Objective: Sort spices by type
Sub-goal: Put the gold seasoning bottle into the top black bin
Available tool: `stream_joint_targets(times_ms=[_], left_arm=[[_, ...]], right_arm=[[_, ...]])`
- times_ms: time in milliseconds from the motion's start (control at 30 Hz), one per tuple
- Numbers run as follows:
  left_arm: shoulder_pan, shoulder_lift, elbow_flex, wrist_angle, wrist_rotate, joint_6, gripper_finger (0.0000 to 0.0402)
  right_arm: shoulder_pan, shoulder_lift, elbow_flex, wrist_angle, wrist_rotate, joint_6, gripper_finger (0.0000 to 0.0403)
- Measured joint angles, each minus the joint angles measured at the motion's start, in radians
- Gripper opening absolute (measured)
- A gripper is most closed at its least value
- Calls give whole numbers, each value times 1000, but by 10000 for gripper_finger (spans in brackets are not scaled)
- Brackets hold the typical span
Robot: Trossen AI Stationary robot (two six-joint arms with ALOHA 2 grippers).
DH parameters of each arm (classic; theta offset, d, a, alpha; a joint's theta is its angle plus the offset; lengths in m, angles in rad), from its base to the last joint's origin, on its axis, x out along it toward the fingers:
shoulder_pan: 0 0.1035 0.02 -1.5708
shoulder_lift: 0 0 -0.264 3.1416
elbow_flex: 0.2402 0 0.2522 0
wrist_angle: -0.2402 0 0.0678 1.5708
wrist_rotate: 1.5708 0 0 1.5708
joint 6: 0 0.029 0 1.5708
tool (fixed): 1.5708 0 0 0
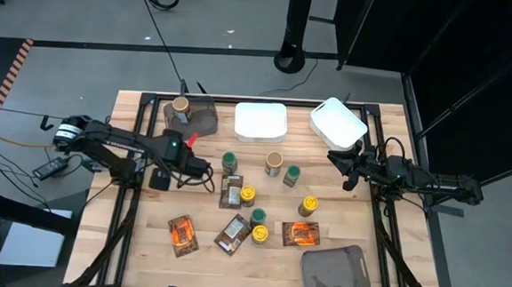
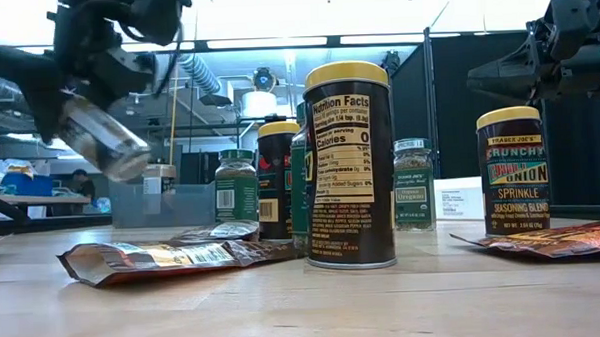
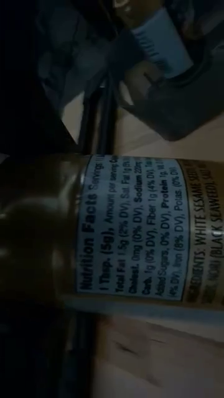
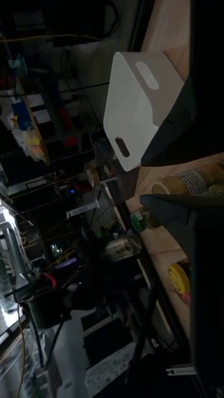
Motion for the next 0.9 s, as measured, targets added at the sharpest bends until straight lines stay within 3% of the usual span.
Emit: stream_joint_targets(times_ms=[133,400,633,767,900], left_arm=[[-21,30,-6,23,14,-25,269],[-90,297,-23,19,7,59,268],[-149,509,-22,17,-89,84,271],[-178,548,-18,-1,-96,84,272],[-191,528,4,34,-167,91,270]], right_arm=[[0,0,0,0,0,0,92],[0,0,0,1,-4,0,92],[0,0,0,0,-7,0,92],[0,0,0,0,-7,0,92],[0,0,0,0,-7,0,92]])
